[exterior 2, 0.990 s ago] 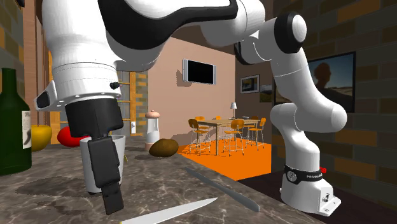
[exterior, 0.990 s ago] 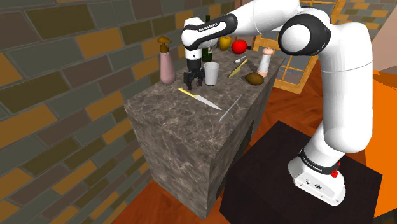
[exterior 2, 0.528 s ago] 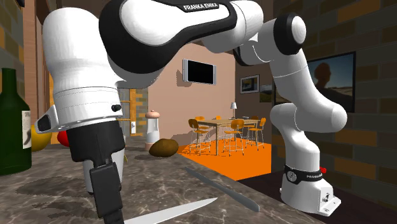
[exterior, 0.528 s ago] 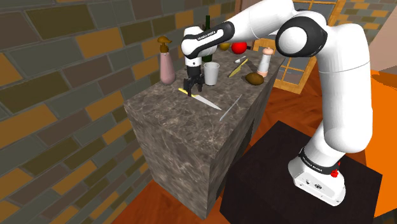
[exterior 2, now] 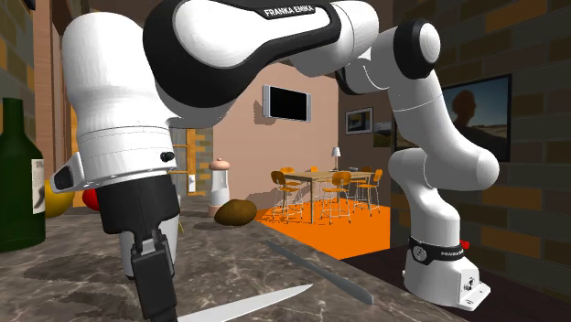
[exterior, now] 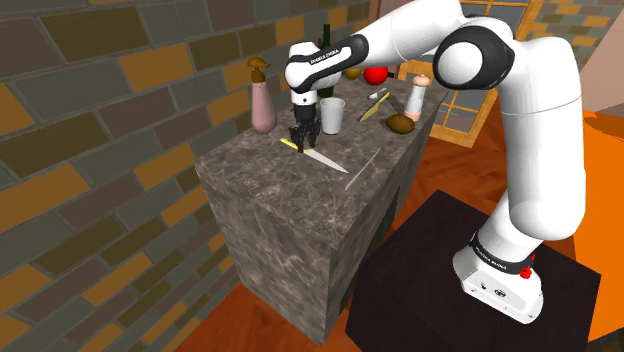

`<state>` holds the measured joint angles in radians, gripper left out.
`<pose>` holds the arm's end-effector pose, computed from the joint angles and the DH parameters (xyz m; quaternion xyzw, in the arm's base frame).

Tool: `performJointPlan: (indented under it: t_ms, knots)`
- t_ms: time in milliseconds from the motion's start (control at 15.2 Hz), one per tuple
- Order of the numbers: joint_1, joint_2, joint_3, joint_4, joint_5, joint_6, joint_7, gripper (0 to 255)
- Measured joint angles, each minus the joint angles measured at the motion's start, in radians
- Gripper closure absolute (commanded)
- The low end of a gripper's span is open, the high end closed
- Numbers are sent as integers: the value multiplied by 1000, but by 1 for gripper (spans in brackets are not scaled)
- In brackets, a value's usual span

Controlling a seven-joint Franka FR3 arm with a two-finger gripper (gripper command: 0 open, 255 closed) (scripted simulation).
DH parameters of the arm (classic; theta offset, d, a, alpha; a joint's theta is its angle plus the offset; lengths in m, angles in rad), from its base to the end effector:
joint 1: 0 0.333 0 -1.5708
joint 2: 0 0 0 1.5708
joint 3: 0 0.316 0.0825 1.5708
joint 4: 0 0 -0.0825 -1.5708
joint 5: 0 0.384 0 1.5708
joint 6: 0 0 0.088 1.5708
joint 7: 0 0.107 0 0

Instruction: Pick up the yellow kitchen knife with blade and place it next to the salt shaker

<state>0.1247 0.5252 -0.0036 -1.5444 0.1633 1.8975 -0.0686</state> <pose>0.6689 0.0937 0.3341 -0.9917 -0.0616 0.0876 0.0715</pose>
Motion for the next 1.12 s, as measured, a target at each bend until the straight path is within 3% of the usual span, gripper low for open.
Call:
performJointPlan:
  t_ms: [594, 1122]
  knots:
    - [-1, 1, -1, 8, 1, 0, 1, 255]
    - [0, -33, 0, 39, -2, -74, 11, 255]
